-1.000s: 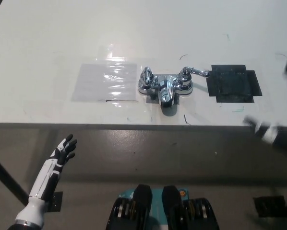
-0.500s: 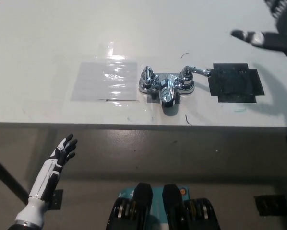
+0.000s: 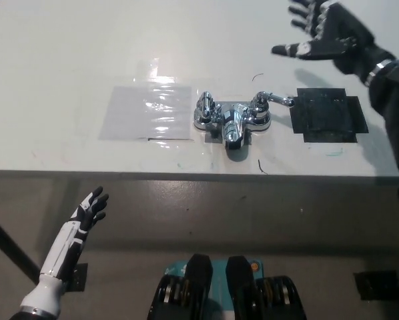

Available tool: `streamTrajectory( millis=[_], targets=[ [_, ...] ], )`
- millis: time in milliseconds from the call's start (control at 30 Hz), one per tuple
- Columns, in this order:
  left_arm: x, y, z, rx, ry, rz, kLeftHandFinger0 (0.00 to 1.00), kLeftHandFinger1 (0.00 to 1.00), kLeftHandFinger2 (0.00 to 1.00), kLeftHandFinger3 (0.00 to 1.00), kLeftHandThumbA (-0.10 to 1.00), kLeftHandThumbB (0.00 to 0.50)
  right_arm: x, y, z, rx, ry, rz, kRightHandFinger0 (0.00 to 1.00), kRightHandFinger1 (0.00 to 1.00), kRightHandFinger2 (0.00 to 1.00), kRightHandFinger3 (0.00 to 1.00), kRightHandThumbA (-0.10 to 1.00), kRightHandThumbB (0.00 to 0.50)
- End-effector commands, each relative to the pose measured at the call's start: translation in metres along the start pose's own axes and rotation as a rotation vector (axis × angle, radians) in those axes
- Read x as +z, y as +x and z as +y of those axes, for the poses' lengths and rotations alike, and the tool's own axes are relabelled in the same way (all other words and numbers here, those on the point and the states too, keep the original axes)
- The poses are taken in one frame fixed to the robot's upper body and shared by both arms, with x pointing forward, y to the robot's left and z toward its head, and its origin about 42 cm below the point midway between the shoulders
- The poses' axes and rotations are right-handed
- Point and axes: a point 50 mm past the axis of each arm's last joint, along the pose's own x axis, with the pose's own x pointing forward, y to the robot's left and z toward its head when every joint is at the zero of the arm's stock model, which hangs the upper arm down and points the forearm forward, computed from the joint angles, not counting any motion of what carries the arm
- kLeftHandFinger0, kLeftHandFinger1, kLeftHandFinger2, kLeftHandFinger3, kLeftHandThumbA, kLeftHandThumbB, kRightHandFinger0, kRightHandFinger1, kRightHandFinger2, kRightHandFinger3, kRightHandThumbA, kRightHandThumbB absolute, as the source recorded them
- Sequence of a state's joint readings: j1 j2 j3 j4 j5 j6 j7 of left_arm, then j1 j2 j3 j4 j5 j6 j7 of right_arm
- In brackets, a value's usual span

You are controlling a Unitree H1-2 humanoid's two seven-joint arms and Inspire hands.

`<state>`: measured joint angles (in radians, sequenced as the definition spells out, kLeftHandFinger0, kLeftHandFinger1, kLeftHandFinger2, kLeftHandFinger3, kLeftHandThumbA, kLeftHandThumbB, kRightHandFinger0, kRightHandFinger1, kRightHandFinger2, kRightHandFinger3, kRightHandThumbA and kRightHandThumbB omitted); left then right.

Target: The faucet is at the center of the desk and the robot turn off the faucet by turning the right faucet handle using the right hand

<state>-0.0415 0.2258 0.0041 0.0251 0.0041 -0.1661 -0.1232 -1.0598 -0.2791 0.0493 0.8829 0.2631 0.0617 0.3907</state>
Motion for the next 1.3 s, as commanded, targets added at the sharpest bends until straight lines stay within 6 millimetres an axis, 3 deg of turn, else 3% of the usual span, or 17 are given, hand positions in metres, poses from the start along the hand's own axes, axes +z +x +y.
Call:
streamTrajectory(
  millis=[0,100,200,367,500,600,1000,1100,1267],
  targets=[
    [0.012,0.003,0.005,-0.017,0.015,-0.073,1.0,1.0,1.0,1.0,1.0,0.431,0.024,0.018,0.007,0.052,-0.045,-0.016,1.0,1.0,1.0,1.0,1.0,0.327],
    [0.013,0.003,0.004,-0.017,0.015,-0.07,1.0,1.0,1.0,1.0,1.0,0.424,0.011,0.021,0.012,0.055,-0.029,0.016,1.0,1.0,1.0,1.0,1.0,0.326],
    [0.013,0.003,0.004,-0.02,0.012,-0.07,1.0,1.0,1.0,1.0,1.0,0.427,0.004,0.023,0.014,0.066,-0.034,0.042,1.0,1.0,1.0,1.0,1.0,0.376],
    [0.012,0.003,0.004,-0.02,0.011,-0.073,1.0,1.0,1.0,1.0,1.0,0.424,-0.012,0.025,0.02,0.056,-0.065,0.082,1.0,1.0,1.0,1.0,1.0,0.376],
    [0.012,0.003,0.003,-0.021,0.011,-0.081,1.0,1.0,1.0,1.0,1.0,0.418,-0.021,0.025,0.021,0.04,-0.096,0.112,1.0,1.0,1.0,1.0,1.0,0.405],
    [0.012,0.002,0.004,-0.018,0.011,-0.078,1.0,1.0,1.0,1.0,1.0,0.42,-0.026,0.025,0.02,0.033,-0.092,0.13,1.0,1.0,1.0,1.0,1.0,0.384],
    [0.013,0.005,0.005,-0.018,0.017,-0.077,1.0,1.0,1.0,1.0,1.0,0.423,-0.027,0.028,0.025,0.039,-0.058,0.121,1.0,1.0,1.0,1.0,1.0,0.374],
    [0.014,0.005,0.005,-0.017,0.021,-0.081,1.0,1.0,1.0,1.0,1.0,0.42,-0.028,0.029,0.028,0.041,-0.033,0.126,1.0,1.0,1.0,1.0,1.0,0.386],
    [0.014,0.007,0.006,-0.016,0.025,-0.079,1.0,1.0,1.0,1.0,1.0,0.435,-0.03,0.032,0.036,0.059,-0.018,0.12,1.0,1.0,1.0,1.0,1.0,0.458]
  ],
)
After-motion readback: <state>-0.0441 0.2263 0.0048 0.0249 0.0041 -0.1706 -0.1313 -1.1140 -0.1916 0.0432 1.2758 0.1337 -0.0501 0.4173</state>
